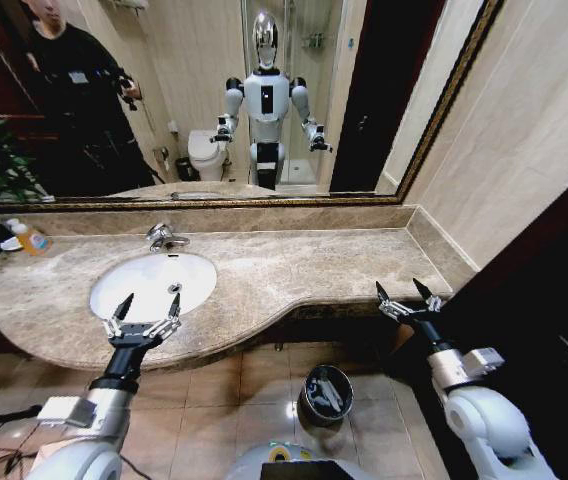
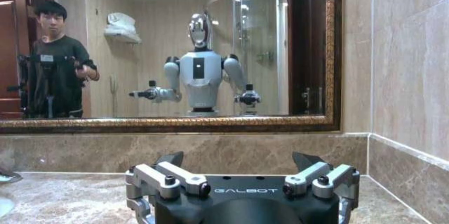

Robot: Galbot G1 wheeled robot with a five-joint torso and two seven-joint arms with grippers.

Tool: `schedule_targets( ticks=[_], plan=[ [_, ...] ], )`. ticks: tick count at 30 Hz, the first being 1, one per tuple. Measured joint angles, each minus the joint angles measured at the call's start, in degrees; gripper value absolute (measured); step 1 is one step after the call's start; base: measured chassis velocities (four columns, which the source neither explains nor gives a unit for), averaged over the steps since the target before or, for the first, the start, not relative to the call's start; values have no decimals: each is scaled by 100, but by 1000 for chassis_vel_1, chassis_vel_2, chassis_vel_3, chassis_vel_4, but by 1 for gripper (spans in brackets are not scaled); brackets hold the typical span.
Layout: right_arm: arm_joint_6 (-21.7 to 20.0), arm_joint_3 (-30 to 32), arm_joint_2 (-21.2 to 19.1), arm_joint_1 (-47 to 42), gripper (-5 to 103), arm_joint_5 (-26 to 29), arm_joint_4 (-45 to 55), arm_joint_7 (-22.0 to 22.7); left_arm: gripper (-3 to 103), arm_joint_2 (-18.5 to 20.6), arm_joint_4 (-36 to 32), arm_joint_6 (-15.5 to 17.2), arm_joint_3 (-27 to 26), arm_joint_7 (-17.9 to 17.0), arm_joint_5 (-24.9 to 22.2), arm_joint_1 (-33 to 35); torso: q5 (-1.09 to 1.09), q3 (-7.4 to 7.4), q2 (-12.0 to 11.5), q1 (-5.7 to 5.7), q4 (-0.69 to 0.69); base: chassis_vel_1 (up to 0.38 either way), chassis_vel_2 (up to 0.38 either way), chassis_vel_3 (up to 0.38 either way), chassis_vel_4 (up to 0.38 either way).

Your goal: Pick up the trash from the sink and place it in the trash bin.

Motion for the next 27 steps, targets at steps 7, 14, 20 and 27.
schedule_targets(
  ticks=[7,14,20,27],
  plan=[
    [-2,-4,3,2,100,-7,4,0,100,0,0,0,0,0,0,0,0,0,0,0,0,0,0,0,0],
    [-2,-6,5,4,100,-9,6,0,100,0,0,0,0,0,0,0,0,0,0,0,0,0,0,0,0],
    [-2,-9,5,5,100,-11,8,1,100,0,0,0,0,0,0,0,0,0,0,0,0,0,0,0,0],
    [-2,-10,5,5,100,-13,8,3,100,0,0,0,0,0,0,0,0,0,0,0,0,0,0,0,0]
  ],
)
